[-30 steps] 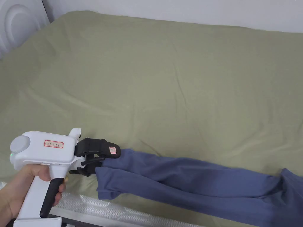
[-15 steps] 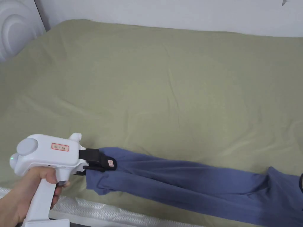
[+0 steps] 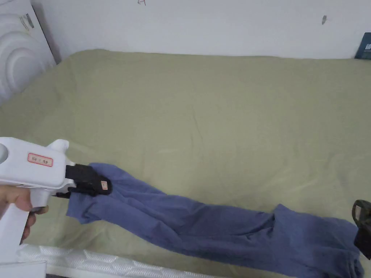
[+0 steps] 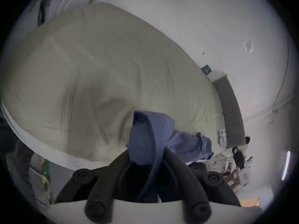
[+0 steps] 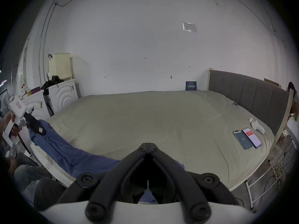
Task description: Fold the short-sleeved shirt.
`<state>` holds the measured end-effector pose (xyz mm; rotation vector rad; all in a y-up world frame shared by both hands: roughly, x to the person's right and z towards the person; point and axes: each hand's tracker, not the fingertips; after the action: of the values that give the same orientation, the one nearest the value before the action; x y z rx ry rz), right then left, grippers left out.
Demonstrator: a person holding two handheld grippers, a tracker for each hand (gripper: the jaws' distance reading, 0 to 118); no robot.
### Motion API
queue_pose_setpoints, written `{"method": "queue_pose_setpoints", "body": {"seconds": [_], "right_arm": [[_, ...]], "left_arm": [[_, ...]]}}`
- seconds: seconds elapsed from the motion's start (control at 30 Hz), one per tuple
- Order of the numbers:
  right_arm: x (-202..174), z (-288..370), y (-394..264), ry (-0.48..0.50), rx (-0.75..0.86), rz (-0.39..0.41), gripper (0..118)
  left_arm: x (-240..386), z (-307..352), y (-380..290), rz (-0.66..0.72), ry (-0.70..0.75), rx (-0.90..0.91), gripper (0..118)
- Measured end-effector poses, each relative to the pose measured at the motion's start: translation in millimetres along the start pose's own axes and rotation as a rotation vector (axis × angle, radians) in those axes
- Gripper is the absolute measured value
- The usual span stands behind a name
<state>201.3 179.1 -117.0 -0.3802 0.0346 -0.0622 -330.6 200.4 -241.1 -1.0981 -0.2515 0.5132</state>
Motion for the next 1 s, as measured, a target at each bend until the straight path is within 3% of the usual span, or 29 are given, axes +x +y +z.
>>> {"method": "queue_pose_setpoints", "body": {"seconds": [0.23, 0.43, 0.47, 0.5, 0.53, 0.57, 0.73, 0.77, 0.8, 0.83, 1.0], "right_arm": [[6.2, 8.1, -2.2, -0.010, 0.011, -0.007, 0], [17.9, 9.8, -5.2, -0.024, 0.003, -0.028, 0], [19.7, 10.0, -6.0, -0.029, 0.001, -0.032, 0], [21.5, 9.7, -6.8, -0.035, -0.003, -0.034, 0], [23.5, 9.2, -7.3, -0.038, -0.009, -0.037, 0], [25.3, 8.9, -8.0, -0.044, -0.013, -0.038, 0], [35.3, 8.4, -12.5, -0.061, -0.025, -0.050, 0], [36.4, 8.0, -13.0, -0.061, -0.028, -0.052, 0], [36.1, 7.8, -13.1, -0.060, -0.032, -0.056, 0], [36.1, 7.4, -13.5, -0.057, -0.035, -0.061, 0], [31.7, 5.0, -14.9, -0.041, -0.044, -0.079, 0]], "left_arm": [[112.8, -55.0, -21.4, -0.147, -0.013, -0.109, 11], [162.2, -160.2, -37.6, -0.258, 0.042, -0.230, 12], [167.3, -179.1, -42.7, -0.263, 0.043, -0.251, 23], [171.7, -196.5, -47.8, -0.279, 0.048, -0.276, 77], [174.9, -210.2, -52.0, -0.303, 0.055, -0.289, 114], [181.5, -222.7, -59.8, -0.334, 0.041, -0.283, 118], [172.5, -192.0, -63.2, -0.262, -0.044, -0.195, 90], [162.3, -176.3, -61.7, -0.240, -0.067, -0.155, 72], [152.9, -165.1, -55.5, -0.221, -0.107, -0.112, 29], [144.8, -156.6, -49.7, -0.203, -0.129, -0.086, 0], [100.3, -140.9, -46.5, -0.129, -0.132, -0.068, 0]]}}
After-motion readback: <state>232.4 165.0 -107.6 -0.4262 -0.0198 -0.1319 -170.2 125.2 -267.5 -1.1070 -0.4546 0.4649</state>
